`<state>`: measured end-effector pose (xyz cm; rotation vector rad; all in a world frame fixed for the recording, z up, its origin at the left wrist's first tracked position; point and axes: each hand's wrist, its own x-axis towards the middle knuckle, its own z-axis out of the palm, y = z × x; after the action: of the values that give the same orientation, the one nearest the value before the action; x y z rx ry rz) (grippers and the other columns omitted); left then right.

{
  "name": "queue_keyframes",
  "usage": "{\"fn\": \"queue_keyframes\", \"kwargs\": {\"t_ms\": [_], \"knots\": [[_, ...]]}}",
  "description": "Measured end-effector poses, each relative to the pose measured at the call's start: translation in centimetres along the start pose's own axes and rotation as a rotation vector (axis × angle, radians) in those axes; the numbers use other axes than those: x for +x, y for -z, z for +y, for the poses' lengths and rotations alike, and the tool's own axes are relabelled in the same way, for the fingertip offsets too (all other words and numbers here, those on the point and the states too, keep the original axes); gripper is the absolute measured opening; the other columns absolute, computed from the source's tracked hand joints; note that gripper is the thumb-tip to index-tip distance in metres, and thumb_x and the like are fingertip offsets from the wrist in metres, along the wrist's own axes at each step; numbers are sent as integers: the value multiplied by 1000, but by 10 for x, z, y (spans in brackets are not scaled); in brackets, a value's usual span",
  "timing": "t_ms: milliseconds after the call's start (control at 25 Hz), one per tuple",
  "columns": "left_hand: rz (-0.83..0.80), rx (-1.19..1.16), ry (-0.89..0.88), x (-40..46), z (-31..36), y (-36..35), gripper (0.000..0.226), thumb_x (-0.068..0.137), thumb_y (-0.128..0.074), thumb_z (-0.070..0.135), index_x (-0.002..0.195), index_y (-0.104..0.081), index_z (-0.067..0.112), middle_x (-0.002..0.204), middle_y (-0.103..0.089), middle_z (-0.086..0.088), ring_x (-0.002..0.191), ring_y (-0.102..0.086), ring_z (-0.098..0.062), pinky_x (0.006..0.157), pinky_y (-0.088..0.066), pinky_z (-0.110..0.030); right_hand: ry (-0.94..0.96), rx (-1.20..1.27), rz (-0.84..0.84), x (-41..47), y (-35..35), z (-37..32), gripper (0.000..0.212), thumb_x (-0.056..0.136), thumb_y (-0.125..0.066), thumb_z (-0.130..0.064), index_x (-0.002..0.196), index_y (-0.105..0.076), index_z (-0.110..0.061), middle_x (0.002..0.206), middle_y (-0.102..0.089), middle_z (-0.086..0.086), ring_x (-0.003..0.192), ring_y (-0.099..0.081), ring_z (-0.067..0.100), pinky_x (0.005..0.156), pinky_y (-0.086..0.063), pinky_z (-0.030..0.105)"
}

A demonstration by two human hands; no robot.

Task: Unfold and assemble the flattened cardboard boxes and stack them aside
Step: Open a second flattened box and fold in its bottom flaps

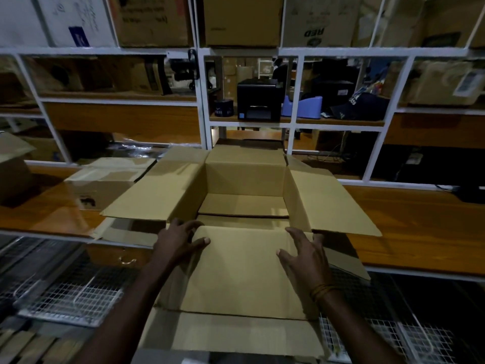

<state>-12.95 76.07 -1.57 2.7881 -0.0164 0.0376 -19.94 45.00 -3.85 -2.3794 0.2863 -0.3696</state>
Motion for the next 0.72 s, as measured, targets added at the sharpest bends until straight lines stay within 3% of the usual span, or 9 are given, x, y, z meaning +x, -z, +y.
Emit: {"fn": "queue_keyframes", "kwargs": {"t_ms": [240,480,640,720], "knots": [[31,-211,-24,-5,1,-4,29,89,-60,52,115,-65,39,127,-56,-4,110,-58,-23,95,-51,-47,-6,3,3,-10,-6,3,59,84,-74,-36,137,-47,-41,140,-26,6,128,-44,31,94,-51,40],[148,-301,-73,1,15,10,27,89,-65,46,103,-76,26,105,-73,5,90,-65,-11,78,-54,-31,-29,109,30,-1,-1,-6,56,79,-78,-30,128,-52,-36,130,-28,4,123,-46,32,94,-52,42],[220,-386,-98,-19,21,4,19,90,-67,38,100,-76,24,97,-67,8,84,-59,-4,69,-46,-22,0,153,137,-10,5,-3,50,81,-77,-21,125,-56,-31,137,-26,4,118,-40,19,85,-47,27],[283,-408,-67,-27,21,-7,20,89,-67,40,101,-75,26,96,-57,8,87,-57,-9,74,-49,-28,27,160,184,-11,5,1,48,81,-77,-21,123,-57,-32,138,-26,2,114,-36,14,81,-44,21]]}}
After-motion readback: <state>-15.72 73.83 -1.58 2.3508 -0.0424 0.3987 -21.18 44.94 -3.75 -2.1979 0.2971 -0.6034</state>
